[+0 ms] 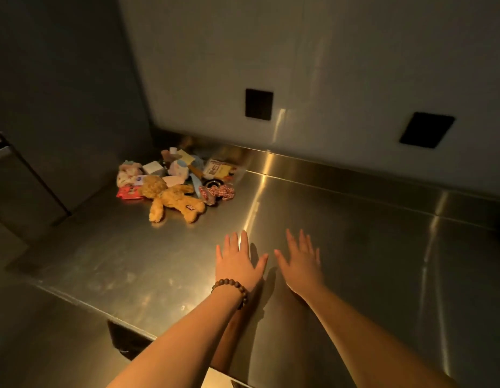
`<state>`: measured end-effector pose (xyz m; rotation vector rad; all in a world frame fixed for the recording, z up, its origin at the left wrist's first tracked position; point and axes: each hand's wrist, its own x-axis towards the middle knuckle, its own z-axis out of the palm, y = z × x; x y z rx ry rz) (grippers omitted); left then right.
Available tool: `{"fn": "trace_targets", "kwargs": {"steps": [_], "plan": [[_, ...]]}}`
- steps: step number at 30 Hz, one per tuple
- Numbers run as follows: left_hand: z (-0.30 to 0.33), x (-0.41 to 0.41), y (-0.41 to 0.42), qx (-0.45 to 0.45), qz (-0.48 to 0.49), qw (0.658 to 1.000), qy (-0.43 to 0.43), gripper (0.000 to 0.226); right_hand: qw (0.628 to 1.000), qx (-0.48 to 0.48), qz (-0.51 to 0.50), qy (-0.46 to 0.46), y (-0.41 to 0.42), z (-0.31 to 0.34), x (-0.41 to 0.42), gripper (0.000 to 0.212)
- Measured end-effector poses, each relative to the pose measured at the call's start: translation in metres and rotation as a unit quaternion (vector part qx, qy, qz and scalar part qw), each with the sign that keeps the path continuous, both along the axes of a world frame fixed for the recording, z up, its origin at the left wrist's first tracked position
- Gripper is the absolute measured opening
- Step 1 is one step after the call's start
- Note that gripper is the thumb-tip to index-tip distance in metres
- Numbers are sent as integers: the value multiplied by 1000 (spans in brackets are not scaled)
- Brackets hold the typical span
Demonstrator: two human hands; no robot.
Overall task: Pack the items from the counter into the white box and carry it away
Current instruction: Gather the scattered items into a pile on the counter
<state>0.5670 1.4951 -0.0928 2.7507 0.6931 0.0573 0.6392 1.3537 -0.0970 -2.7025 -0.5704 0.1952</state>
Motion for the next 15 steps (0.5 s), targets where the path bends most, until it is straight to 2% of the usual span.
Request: {"fn": "trace_targets", "kwargs": {"steps": [8,15], "plan": [[-12,-48,-82,-23,-143,989,-3,83,986,0,-166,-19,-112,-13,-82,67],[-17,-101,-167,-36,-276,961,10,84,962,-12,-273,-11,-185,-17,-187,67]]}}
